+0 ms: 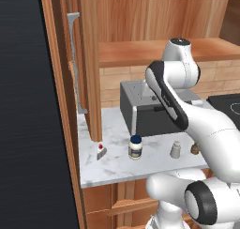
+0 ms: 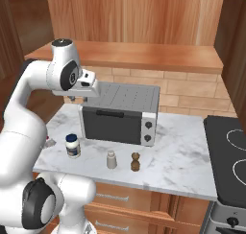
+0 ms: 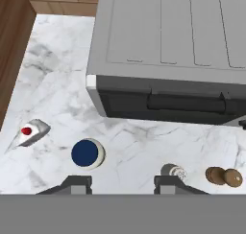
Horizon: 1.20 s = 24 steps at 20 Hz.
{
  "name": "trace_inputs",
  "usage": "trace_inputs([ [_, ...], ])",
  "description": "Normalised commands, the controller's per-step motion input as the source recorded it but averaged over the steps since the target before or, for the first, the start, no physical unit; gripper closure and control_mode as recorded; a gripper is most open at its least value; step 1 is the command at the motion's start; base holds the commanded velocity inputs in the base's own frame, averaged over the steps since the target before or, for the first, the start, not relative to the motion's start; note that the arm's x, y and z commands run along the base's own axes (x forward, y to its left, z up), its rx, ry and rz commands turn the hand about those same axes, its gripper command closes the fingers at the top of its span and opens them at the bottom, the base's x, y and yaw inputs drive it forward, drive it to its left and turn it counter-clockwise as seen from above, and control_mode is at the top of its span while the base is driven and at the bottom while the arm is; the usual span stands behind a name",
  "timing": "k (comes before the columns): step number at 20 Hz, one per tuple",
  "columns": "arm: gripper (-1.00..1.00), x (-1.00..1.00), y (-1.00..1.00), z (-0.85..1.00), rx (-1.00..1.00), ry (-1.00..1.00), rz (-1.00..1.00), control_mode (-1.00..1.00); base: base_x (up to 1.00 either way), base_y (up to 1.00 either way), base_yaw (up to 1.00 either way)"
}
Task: There are various items on the counter. Only move the condiments/shakers into the cabinet.
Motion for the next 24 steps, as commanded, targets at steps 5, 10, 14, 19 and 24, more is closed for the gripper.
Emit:
trace_inputs([
  [5,-1.00,-0.20,-0.09,-0.06,0.02,0.00,-0.01,-1.00,0.00,0.00,0.00],
  [10,-1.00,-0.69,0.03,-0.48,-0.13,0.00,0.00,-1.00,0.00,0.00,0.00],
  [14,-1.00,-0.82,0.26,-0.69,-0.25,-0.01,0.00,-1.00,0.00,0.00,0.00],
  [19,-1.00,-0.21,0.41,-0.48,-0.08,-0.09,-0.01,-1.00,0.00,0.00,0.00],
  [24,-1.00,0.20,0.43,-0.21,0.03,-0.05,-0.03,-1.00,0.00,0.00,0.00],
])
